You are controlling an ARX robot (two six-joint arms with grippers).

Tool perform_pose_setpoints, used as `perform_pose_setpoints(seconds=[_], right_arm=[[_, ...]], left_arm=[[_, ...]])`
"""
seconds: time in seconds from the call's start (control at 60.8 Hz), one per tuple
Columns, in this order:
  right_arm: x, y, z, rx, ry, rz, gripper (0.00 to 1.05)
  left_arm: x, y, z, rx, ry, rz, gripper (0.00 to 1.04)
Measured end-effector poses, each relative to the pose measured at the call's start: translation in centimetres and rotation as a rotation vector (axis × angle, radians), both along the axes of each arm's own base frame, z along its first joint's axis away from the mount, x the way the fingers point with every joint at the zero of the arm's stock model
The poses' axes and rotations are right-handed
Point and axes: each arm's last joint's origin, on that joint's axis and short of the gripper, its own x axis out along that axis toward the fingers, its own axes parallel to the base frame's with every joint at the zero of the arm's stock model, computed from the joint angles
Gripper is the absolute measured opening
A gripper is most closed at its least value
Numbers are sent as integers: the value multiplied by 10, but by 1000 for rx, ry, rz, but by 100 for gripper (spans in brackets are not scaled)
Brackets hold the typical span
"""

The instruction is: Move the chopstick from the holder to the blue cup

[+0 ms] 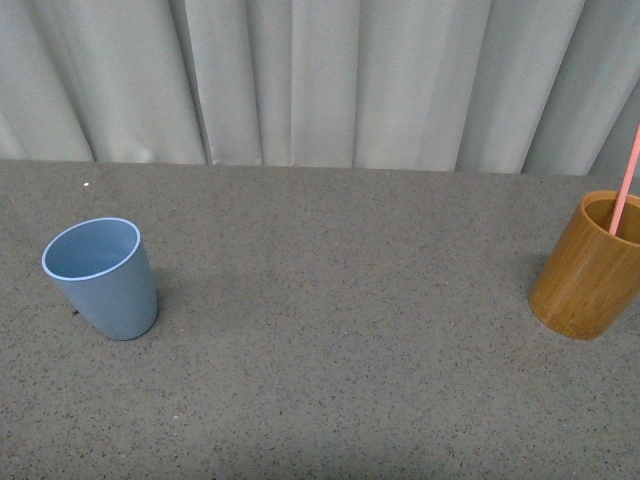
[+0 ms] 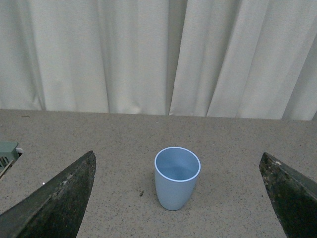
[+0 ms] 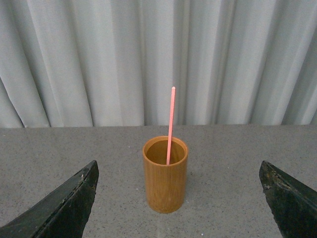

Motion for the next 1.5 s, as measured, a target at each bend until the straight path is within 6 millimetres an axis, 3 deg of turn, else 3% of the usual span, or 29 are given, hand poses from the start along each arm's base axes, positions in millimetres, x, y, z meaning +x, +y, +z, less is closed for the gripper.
perform_pose_setpoints(seconds=[1.25,1.316,1.382,1.497], right_arm=[[0,0,0,0,0,0,95],[0,0,0,0,0,-1,95],[0,0,0,-1,0,3,95],[0,0,0,0,0,-2,95]], left_arm=[[0,0,0,0,0,0,98],[1,1,-1,-90,168,-108,98],[5,4,-5,-332,479,-181,98],[19,2,-11,-549,642,-162,98]])
